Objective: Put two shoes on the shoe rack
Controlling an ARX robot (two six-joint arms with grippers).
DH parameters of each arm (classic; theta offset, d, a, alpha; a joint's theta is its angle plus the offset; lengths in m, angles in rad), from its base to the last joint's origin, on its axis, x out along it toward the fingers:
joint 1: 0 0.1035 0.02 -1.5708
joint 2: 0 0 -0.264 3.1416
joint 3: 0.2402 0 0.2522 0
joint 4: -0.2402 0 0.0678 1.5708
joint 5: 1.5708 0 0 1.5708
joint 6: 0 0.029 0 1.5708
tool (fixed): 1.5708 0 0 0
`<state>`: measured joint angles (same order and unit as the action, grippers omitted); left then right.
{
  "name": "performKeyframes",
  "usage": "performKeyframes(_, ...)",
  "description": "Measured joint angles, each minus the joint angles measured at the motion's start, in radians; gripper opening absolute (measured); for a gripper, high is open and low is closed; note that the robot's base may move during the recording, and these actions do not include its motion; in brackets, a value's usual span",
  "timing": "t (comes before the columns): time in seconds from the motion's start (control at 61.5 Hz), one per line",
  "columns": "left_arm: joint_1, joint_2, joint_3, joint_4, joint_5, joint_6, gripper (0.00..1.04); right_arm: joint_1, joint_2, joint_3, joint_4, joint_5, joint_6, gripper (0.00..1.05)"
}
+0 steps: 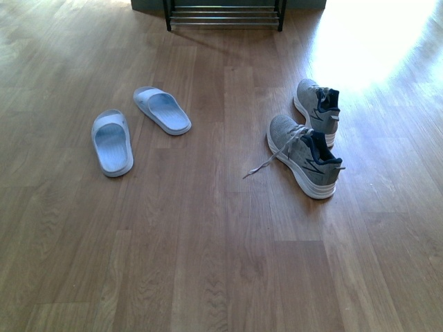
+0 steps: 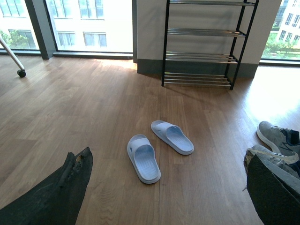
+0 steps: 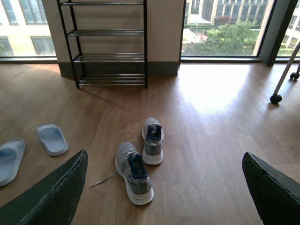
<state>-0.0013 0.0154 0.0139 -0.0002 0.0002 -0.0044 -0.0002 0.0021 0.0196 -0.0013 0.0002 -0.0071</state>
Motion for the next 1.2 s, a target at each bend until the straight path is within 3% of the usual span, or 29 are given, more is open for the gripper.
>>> performKeyframes(1.203, 0.000, 0.000, 0.000, 0.000, 0.000, 0.000, 0.95, 0.000, 0.000, 0.000, 0.000, 0.000, 0.000, 0.96)
